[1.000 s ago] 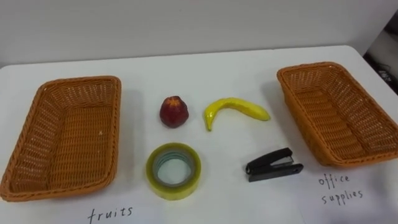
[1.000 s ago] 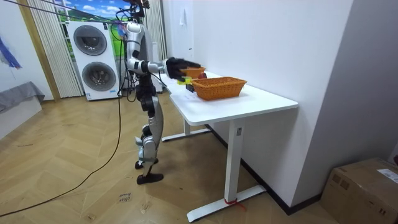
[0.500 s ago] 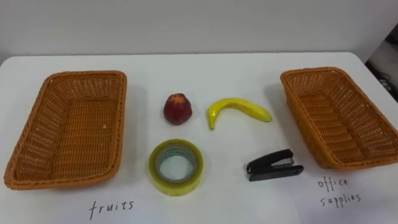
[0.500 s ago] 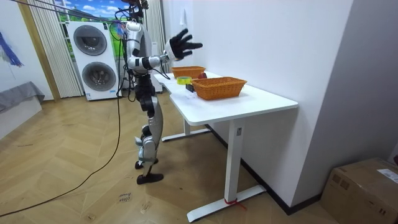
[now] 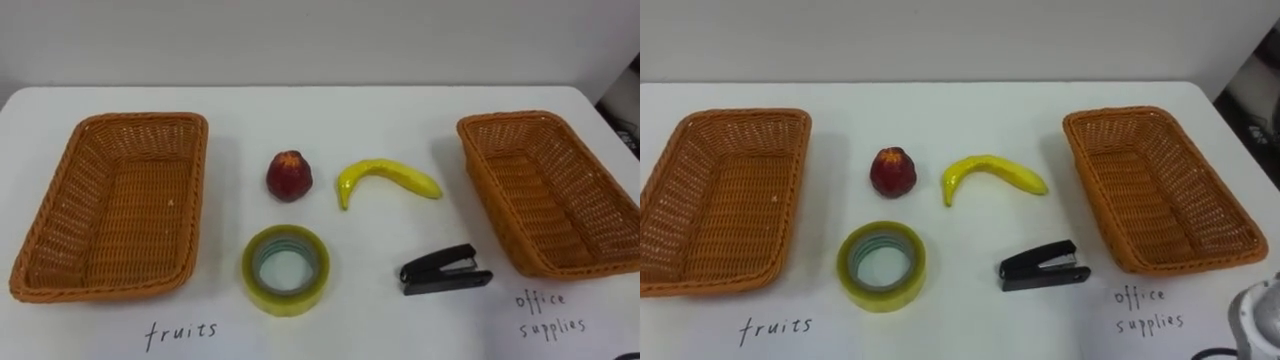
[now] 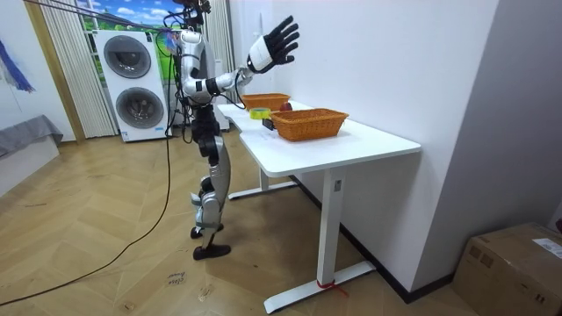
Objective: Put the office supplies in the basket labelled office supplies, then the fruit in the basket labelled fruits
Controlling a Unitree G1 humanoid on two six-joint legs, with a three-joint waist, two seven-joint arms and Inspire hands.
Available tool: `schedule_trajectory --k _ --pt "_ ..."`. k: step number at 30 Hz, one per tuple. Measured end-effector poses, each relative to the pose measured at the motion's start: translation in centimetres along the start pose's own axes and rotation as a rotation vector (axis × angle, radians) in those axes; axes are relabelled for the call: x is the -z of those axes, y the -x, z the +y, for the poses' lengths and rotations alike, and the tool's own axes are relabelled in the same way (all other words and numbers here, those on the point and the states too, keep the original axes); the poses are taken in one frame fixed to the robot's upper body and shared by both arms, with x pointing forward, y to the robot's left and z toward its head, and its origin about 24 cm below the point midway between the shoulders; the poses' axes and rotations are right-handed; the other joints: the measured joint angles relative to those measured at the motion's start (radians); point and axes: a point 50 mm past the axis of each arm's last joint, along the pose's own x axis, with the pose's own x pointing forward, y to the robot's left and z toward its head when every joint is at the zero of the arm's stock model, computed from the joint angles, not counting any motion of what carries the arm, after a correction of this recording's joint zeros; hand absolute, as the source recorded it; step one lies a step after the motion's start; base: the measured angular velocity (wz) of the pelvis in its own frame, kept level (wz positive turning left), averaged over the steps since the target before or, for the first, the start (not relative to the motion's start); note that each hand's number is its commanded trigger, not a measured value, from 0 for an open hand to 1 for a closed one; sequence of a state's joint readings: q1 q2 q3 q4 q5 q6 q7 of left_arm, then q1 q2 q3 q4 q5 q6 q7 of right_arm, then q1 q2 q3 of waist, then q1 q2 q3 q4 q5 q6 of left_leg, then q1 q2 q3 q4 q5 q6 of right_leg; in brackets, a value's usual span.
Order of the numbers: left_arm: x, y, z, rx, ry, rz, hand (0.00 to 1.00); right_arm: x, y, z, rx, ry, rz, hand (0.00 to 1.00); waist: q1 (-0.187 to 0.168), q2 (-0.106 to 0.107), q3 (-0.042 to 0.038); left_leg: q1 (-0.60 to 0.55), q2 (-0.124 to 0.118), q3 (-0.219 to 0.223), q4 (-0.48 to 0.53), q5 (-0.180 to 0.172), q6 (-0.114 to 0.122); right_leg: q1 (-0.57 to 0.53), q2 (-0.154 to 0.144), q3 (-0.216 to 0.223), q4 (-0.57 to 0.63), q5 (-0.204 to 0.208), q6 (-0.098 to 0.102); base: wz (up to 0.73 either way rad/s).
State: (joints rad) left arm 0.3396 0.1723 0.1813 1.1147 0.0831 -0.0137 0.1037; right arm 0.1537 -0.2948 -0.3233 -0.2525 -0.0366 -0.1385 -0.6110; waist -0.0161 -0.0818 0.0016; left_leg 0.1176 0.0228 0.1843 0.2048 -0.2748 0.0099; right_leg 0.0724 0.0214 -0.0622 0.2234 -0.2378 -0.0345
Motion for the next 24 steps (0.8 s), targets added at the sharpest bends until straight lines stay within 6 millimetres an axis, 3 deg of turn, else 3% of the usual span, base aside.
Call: schedule_trajectory --k 2,9,24 --pt "0.0 0.0 0.5 -0.003 -0.005 -0.001 0.0 -0.2 -0.3 0.3 -0.065 0.025 -0.02 0.0 0.005 -0.011 0.004 0.0 0.0 0.0 0.0 0.0 0.0 0.0 -0.001 -0.001 0.0 0.0 0.0 0.0" --pt "-0.4 -0.1 1.0 -0.009 -0.049 -0.015 0.0 -0.6 -0.4 1.4 -0.212 0.05 -0.051 0.0 0.022 -0.029 0.0058 -0.002 0.002 0.003 0.001 0.001 0.0 -0.003 -0.002 0.002 -0.002 0.004 -0.001 -0.02" --pt "0.3 -0.1 1.2 0.016 -0.027 0.037 0.0 0.0 0.5 3.5 -0.534 0.158 -0.026 0.0 0.025 -0.009 0.0027 -0.003 0.003 0.002 0.002 0.001 0.0 -0.001 -0.003 0.0 -0.003 0.008 -0.001 0.0"
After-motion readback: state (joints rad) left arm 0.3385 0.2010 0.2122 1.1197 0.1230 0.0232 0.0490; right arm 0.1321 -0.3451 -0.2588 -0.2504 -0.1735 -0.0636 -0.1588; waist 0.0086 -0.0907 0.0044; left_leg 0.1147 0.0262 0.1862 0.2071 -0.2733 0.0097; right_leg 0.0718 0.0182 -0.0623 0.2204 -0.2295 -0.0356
